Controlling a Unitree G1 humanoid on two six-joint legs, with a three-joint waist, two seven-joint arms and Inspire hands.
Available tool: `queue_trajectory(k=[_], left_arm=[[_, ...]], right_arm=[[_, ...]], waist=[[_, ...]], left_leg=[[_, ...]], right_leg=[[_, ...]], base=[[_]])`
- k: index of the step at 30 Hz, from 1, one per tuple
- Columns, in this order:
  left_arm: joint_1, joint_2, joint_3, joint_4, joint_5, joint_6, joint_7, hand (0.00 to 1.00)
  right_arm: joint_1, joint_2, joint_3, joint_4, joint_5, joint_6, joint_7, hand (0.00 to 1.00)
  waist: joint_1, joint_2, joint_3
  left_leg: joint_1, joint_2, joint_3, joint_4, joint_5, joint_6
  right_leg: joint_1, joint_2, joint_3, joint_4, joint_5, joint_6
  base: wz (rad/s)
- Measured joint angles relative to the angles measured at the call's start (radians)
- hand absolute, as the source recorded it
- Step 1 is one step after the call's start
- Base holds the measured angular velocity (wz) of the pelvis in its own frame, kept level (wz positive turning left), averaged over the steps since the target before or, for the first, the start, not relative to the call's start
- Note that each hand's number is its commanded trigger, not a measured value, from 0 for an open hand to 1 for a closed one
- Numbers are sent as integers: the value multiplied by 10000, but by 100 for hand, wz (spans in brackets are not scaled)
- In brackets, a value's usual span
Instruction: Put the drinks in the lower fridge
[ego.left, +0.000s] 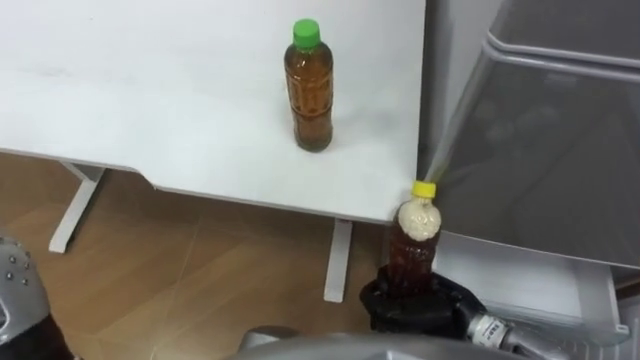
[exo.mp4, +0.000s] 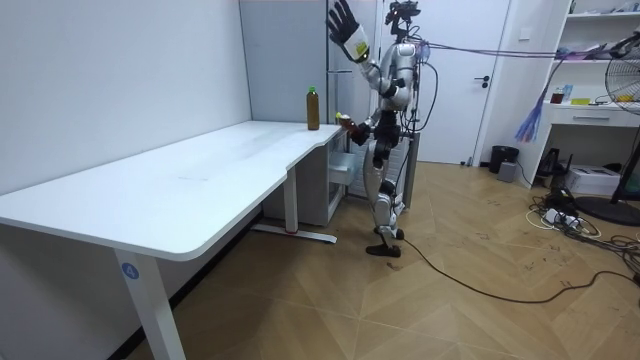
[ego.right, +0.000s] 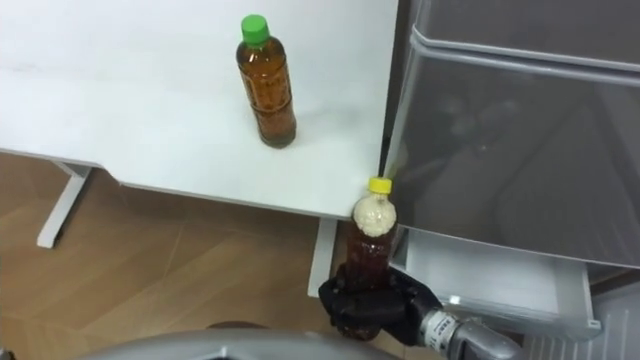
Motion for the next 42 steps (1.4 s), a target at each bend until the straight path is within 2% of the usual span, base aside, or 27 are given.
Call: queue_trajectory(k=[2,5,8,12,14,17,20,23,25,29,32,38,42], left_arm=[[355,-7,3,757,222,68,547,0],[734,-14,-61,1849,82,154,1115,0],[1029,-28,-314,3173,-926,356,1411,0],[1584,-87,-864,4789,-2103,429,1425,0],[1952,-340,-1313,5643,-2829,598,1443,0],[2063,-454,-1848,6780,-3260,780,1498,0],[2064,-460,-2316,8273,-3370,948,1343,0],[2060,-466,-2916,9295,-3633,1255,1245,0],[2063,-461,-3160,9964,-3623,1307,978,0],[2102,-464,-3516,11281,-3229,1843,342,0],[2133,-462,-3745,12072,-3190,2147,-76,0],[2279,-508,-4257,13679,-2806,2620,-842,0],[2278,-517,-4591,14085,-2738,2860,-1161,0]], right_arm=[[118,9,-2,-132,-1,46,-122,100],[219,-3,10,-370,61,227,-267,100],[211,11,18,-455,72,233,-394,100],[206,91,52,-467,80,246,-461,100],[183,191,60,-471,117,246,-524,100],[82,204,113,-459,143,262,-579,100],[-88,216,180,-241,201,246,-538,100],[-95,164,299,-241,410,257,-555,100],[-148,147,373,-245,508,358,-550,100],[-242,146,475,-256,561,474,-543,100],[-330,137,569,-276,623,611,-521,100],[-665,137,686,136,615,588,-336,100],[-667,134,768,141,779,589,-350,100]], waist=[[9,-101,-47],[43,-150,-52],[40,-159,-51],[31,-238,-58],[13,-336,-53],[70,-468,-38],[-4,-518,-17],[21,-537,-6],[1,-520,-7],[-175,-503,-4],[-277,-466,-10],[-522,-458,-8],[-550,-460,-7]], left_leg=[[16,-19,-89,2,9,-6],[67,-27,-104,9,11,-4],[50,-60,-147,-18,25,18],[80,-57,-143,-44,30,20],[86,-57,-132,-23,32,21],[58,-54,-142,-89,34,18],[53,-53,-142,-98,35,18],[42,-55,-143,-102,34,18],[49,-53,-129,-100,34,18],[20,-50,-129,-82,33,17],[7,-54,-118,-88,34,17],[40,-57,-15,-138,48,20],[18,-57,-4,-129,50,23]], right_leg=[[13,-13,-112,7,-3,4],[59,-19,-130,13,-3,4],[56,-35,-139,7,-3,4],[58,-36,-112,10,-4,4],[41,-35,-115,2,-3,4],[48,-31,-122,5,-3,4],[40,-24,-3,2,-3,4],[32,-24,24,0,-3,4],[27,-25,19,2,-3,4],[10,-21,50,-5,-3,4],[14,-12,311,-2,-3,4],[-2,-21,333,-9,-3,4],[-6,-26,325,-7,-3,4]], base=[[10],[1],[1],[0],[0],[0],[0],[0],[0],[0],[-1],[-4],[-1]])
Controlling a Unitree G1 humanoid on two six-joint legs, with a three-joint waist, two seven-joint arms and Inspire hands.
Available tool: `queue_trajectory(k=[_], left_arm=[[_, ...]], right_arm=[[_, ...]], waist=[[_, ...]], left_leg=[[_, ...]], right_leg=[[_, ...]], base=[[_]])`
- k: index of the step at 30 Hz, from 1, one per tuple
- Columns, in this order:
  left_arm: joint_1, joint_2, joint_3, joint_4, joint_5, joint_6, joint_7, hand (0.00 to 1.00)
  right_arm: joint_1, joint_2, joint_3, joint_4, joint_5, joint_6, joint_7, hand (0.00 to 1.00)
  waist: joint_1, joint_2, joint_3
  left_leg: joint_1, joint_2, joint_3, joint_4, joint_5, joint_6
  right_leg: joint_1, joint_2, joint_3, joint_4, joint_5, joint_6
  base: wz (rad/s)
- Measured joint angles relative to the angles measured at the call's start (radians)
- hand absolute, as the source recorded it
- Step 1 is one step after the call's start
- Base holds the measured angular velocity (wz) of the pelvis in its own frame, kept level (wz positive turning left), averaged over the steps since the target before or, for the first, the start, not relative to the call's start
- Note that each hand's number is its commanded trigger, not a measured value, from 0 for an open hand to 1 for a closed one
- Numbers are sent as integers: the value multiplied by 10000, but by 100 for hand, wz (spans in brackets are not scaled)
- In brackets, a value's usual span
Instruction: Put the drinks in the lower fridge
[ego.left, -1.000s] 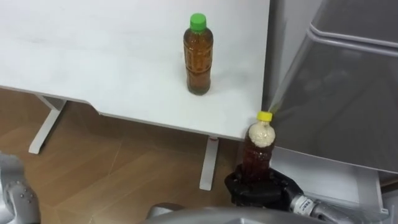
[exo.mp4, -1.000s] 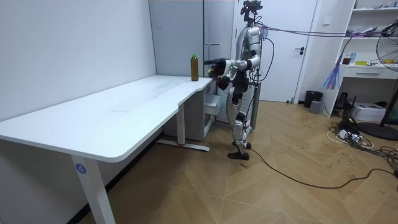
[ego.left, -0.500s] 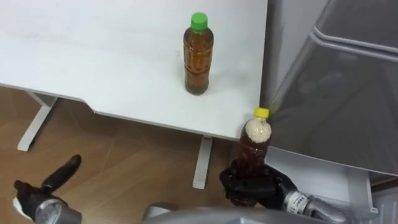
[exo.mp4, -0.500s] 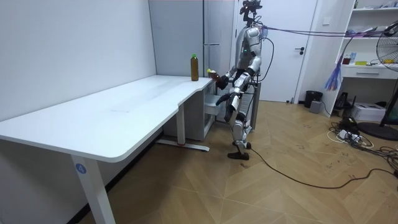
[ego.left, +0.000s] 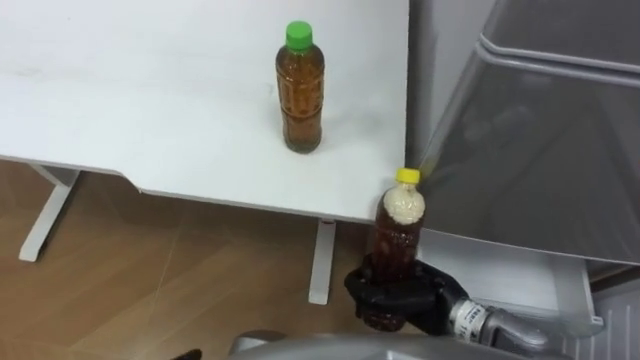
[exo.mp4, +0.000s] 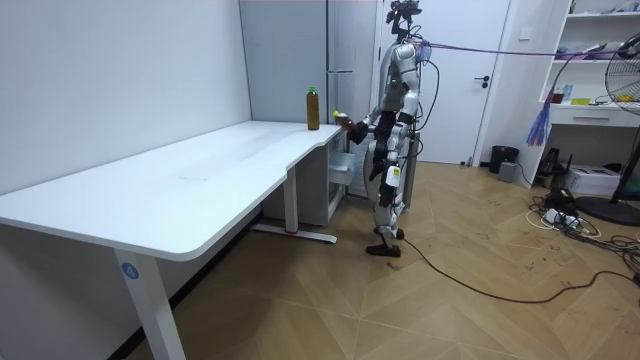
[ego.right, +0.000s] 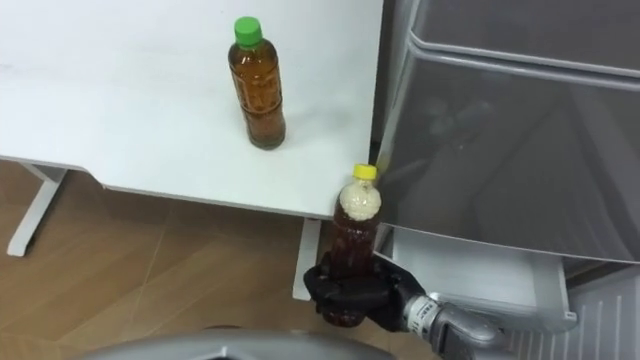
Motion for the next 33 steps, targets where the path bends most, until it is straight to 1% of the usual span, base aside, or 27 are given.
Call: queue_trajectory(k=[2,3,4,8,10,12,13,14,15,17,18,24,29,33], left_arm=[[-29,-28,-17,5,7,171,-208,0],[-31,-33,-21,5,10,201,-256,0],[-40,-32,-18,5,30,304,-384,0],[-122,-30,-19,-3,802,359,-859,0],[-196,-36,-22,7,866,358,-1056,0],[-277,-53,-67,51,883,357,-1241,0],[-391,-53,-111,156,1009,357,-1328,0],[-480,-50,-114,228,1090,357,-1427,0],[-503,-51,-116,245,1093,357,-1468,0],[-536,-73,-126,292,1125,359,-1594,0],[-565,-80,-141,291,1219,359,-1642,0],[-646,-83,-184,295,1787,362,-1681,0],[-684,-78,-184,305,1857,360,-1731,0],[-848,-80,-192,306,1888,360,-1807,0]], right_arm=[[-18,-1,112,68,180,3,19,100],[-52,-3,137,127,180,3,21,100],[-137,-12,208,313,180,-9,42,100],[-156,-12,279,812,180,35,266,100],[-174,-21,220,1300,240,142,192,100],[-289,-13,44,1895,303,405,-161,100],[-419,-28,-90,2190,435,445,-286,100],[-459,-29,-150,2360,584,442,-312,100],[-478,-27,-152,2397,628,443,-338,100],[-499,-29,-175,2518,778,443,-424,100],[-535,-33,-174,2666,945,422,-428,100],[-492,-41,-191,2830,1743,420,-752,100],[-513,31,-418,3258,2885,401,-866,100],[-640,39,-746,3943,3684,417,-1058,100]], waist=[[-77,7,-5],[-150,9,-7],[-298,8,-8],[-608,-16,-11],[-711,-33,-10],[-785,-35,-27],[-808,-45,-26],[-802,-64,-49],[-809,-69,-51],[-845,-66,-51],[-841,-91,-35],[-838,-93,-44],[-1092,-110,-36],[-1144,-117,-31]], left_leg=[[-14,0,10,4,12,8],[-18,-2,7,5,18,12],[-28,-5,0,8,28,17],[-48,-12,18,51,28,18],[-49,-5,89,68,27,18],[-111,-3,176,81,28,17],[-208,0,211,122,33,12],[-272,8,266,140,38,6],[-296,13,286,150,40,3],[-290,24,341,152,40,0],[-289,26,364,152,40,0],[-330,49,551,141,39,2],[-325,54,619,134,38,3],[-303,60,683,121,37,5]], right_leg=[[6,-1,5,-1,0,0],[9,-4,-1,-1,0,0],[9,-8,-4,0,0,0],[2,-9,-24,3,1,0],[-18,-10,-7,9,1,0],[-124,-17,-11,20,1,0],[-200,-24,-40,18,1,-1],[-274,-22,-36,19,1,-1],[-304,-22,-37,19,2,-2],[-323,-20,-36,17,3,-3],[-336,-20,-8,16,3,-4],[-453,-21,50,33,24,-37],[-467,-17,137,31,30,-44],[-478,-4,279,34,32,-46]], base=[[0],[6],[3],[-2],[-9],[-17],[-19],[-12],[-11],[-7],[-8],[-9],[-5],[-3]])
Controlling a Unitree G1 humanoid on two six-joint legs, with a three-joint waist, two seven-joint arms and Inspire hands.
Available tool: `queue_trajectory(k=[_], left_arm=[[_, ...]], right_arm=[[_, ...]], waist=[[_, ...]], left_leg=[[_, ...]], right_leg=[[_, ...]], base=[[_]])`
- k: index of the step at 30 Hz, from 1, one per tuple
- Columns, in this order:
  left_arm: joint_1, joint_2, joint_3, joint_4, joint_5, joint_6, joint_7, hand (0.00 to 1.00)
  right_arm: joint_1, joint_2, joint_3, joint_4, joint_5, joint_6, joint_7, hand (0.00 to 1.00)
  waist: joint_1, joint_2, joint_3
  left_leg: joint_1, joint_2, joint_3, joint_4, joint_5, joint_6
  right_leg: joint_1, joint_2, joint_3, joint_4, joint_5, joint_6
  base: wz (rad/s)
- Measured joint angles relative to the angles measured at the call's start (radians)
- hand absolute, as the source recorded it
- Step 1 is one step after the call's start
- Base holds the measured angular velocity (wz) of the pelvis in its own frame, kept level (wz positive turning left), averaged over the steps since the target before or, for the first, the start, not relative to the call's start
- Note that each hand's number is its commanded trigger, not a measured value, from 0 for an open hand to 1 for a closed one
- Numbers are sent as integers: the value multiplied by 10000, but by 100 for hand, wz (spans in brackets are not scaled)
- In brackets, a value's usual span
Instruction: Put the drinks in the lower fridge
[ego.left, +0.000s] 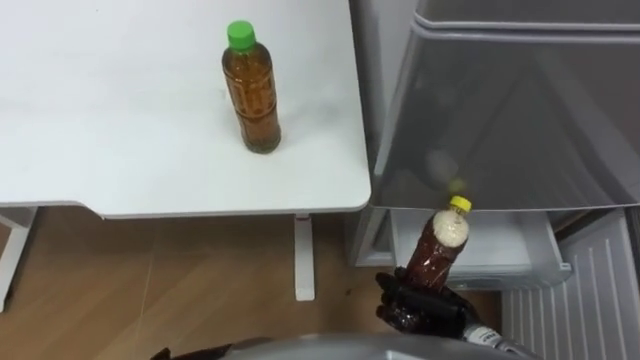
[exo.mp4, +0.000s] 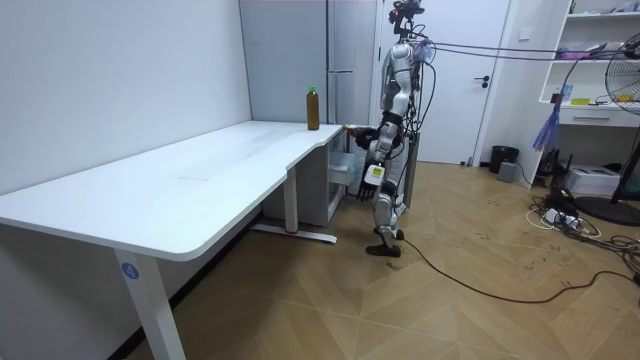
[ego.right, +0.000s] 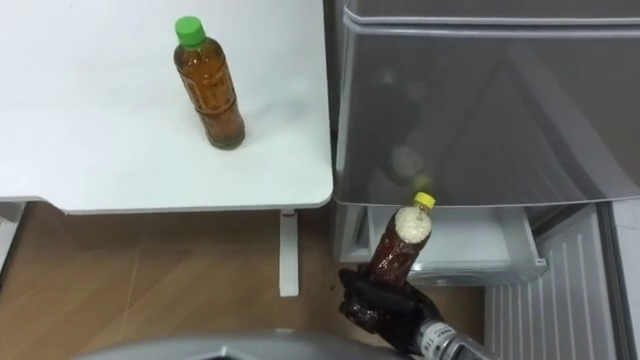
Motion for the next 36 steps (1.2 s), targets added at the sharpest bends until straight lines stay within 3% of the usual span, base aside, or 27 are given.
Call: queue_trajectory(k=[5,16,19,21,23,28,36], left_arm=[[-35,-1,-1,0,200,0,-44,0],[-121,-12,-39,425,732,-55,-61,0],[-17,-63,-67,422,864,-119,-2,0],[7,-85,-274,363,875,-157,99,0],[-4,-160,-320,357,885,-168,137,0],[52,-190,-314,362,1178,-241,180,0],[494,-193,-311,378,1571,-256,159,0]], right_arm=[[-12,1,-217,82,199,-11,-519,100],[-21,3,-481,609,1304,-25,-1842,100],[5,3,-489,720,1632,-29,-2381,100],[-13,17,-494,718,2164,-29,-2715,100],[-67,27,-521,715,2931,-32,-3153,100],[-166,54,-540,694,4371,-144,-3801,100],[-387,63,-609,587,6495,-321,-4195,100]], waist=[[-200,2,-6],[-232,64,-34],[-208,97,-5],[-211,170,-14],[-188,232,30],[-179,324,1],[-160,203,44]], left_leg=[[-7,24,57,-38,-2,-4],[37,57,279,-137,-5,-9],[189,61,299,-199,-11,-16],[181,64,306,-187,-20,-17],[178,70,337,-176,-22,-16],[194,74,297,-180,-17,-24],[204,71,192,-172,-27,-32]], right_leg=[[-47,20,-2,2,0,0],[-130,55,221,1,2,-2],[-30,68,256,1,2,-2],[-37,66,268,6,2,-3],[-46,69,279,14,4,-5],[-21,79,228,12,3,-5],[35,82,135,5,3,-5]], base=[[-2],[-5],[-4],[-2],[-4],[2],[3]])
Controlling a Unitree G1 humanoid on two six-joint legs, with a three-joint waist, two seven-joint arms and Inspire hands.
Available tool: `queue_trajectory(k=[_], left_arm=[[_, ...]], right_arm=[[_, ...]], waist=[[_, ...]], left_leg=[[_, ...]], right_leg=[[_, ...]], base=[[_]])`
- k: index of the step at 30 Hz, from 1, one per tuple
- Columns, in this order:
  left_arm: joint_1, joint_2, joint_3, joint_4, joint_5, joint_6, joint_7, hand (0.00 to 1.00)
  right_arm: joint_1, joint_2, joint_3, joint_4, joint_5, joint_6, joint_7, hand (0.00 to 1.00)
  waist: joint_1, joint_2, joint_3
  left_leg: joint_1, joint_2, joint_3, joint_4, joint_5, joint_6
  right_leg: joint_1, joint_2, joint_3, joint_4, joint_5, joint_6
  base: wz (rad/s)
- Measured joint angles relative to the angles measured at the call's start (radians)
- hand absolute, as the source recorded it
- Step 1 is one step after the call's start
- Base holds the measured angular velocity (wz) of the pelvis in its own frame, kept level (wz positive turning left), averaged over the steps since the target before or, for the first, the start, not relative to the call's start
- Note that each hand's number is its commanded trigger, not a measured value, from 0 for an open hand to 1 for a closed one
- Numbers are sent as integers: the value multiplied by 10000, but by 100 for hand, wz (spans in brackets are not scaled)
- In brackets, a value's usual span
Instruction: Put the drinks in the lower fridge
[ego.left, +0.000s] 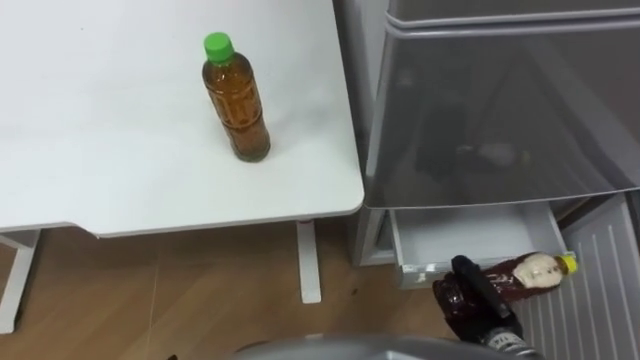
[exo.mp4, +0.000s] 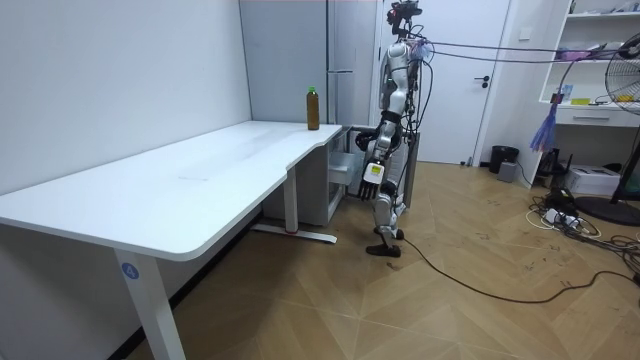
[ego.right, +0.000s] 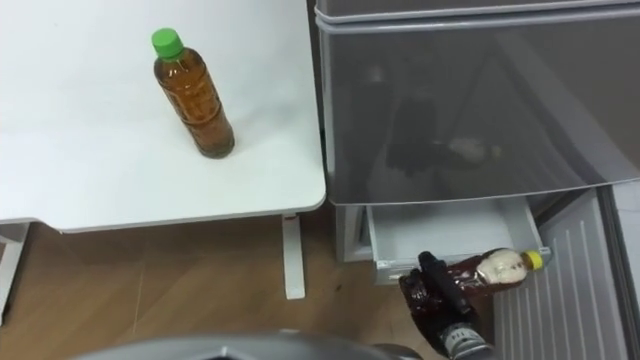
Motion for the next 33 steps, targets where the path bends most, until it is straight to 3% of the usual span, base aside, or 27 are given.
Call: queue_trajectory(k=[13,27,33], left_arm=[[560,-25,0,11,714,223,-256,0],[520,-17,-17,-23,2168,319,-711,0],[219,18,-87,-28,2427,640,-760,0]], right_arm=[[-342,-27,-47,-4,299,-240,-250,100],[-889,-215,-64,141,293,-240,-278,100],[-1371,-323,-70,132,797,-214,-501,100]], waist=[[5,138,71],[-1,172,49],[18,149,32]], left_leg=[[-29,-32,-512,148,-3,-6],[-138,-127,-750,254,9,9],[-821,-131,-841,541,19,20]], right_leg=[[243,-31,-526,-22,-1,1],[279,-75,-608,-43,-9,10],[-251,-106,-751,6,-9,10]], base=[[12],[4],[6]])
